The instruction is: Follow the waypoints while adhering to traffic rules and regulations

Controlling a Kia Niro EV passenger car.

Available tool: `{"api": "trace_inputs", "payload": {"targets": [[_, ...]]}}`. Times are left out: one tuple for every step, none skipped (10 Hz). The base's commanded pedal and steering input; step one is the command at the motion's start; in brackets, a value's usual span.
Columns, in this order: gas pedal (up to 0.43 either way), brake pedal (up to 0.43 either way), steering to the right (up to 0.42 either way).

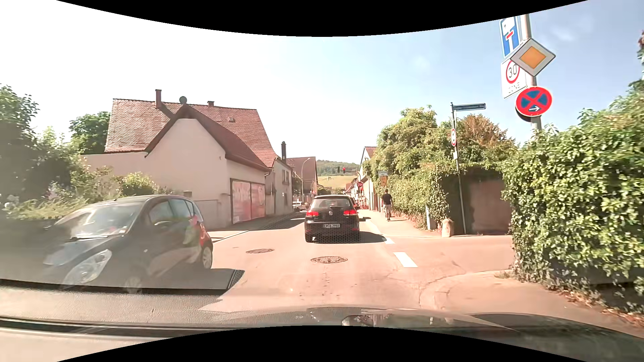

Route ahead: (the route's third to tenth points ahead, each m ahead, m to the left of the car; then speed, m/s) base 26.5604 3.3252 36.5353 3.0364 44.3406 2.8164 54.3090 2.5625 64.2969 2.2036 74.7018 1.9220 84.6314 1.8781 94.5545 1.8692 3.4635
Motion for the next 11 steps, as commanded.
{"api": "trace_inputs", "payload": {"targets": [[0.0,0.0,0.012],[0.0,0.0,0.012],[0.0,0.0,0.012],[0.0,0.0,0.012],[0.0,0.0,0.012],[0.0,0.0,0.012],[0.0,0.0,0.013],[0.0,0.0,0.014],[0.0,0.0,0.015],[0.0,0.0,0.015],[0.0,0.0,0.015]]}}
